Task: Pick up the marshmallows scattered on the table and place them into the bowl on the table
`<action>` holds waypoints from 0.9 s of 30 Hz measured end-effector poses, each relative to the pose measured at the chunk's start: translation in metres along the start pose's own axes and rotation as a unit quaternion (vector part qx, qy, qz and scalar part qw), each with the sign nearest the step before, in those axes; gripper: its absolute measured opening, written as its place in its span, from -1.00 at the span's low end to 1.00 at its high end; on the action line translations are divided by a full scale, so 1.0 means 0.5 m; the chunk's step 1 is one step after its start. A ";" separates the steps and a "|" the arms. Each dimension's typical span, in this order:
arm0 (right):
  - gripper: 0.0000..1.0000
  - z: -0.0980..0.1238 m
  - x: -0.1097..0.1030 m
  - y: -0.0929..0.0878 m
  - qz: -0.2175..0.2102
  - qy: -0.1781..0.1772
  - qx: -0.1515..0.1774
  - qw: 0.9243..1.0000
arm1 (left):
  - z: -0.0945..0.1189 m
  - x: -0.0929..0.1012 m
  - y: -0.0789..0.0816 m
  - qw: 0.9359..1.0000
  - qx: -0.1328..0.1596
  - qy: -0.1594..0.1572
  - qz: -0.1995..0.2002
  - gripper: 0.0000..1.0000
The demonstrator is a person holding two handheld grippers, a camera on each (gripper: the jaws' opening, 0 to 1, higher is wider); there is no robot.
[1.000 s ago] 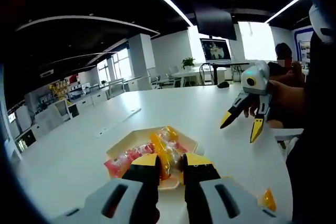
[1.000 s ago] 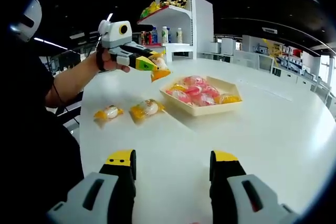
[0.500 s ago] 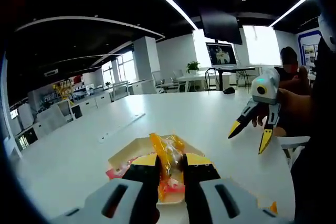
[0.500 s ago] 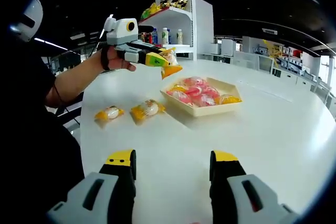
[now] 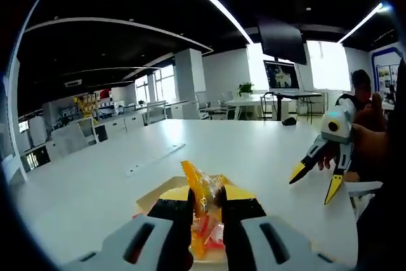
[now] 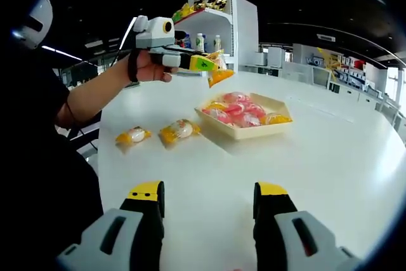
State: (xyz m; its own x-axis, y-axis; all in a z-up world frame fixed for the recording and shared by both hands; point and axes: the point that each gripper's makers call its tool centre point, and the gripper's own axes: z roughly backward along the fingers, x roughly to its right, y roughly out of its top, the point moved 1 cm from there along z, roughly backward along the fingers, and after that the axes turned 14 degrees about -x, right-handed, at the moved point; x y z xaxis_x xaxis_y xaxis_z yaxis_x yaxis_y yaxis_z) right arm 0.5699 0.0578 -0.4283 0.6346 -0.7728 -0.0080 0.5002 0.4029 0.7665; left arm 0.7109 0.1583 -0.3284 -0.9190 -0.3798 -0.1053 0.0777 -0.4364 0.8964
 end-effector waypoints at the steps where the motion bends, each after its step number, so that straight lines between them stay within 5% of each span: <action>1: 0.12 0.000 0.000 0.000 0.000 0.000 0.000 1.000 | -0.003 0.004 0.002 1.000 0.000 -0.002 -0.001 -0.65; 27: 0.12 0.000 -0.001 0.004 0.002 0.001 0.000 1.000 | -0.064 0.001 0.024 0.998 0.014 -0.007 0.059 -0.65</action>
State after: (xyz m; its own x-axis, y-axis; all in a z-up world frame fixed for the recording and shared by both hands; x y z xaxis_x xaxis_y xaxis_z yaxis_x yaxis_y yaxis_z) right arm 0.5707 0.0591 -0.4268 0.6382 -0.7699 -0.0069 0.4974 0.4054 0.7670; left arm 0.7237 0.1266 -0.3316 -0.9095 -0.4156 0.0071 0.1748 -0.3670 0.9137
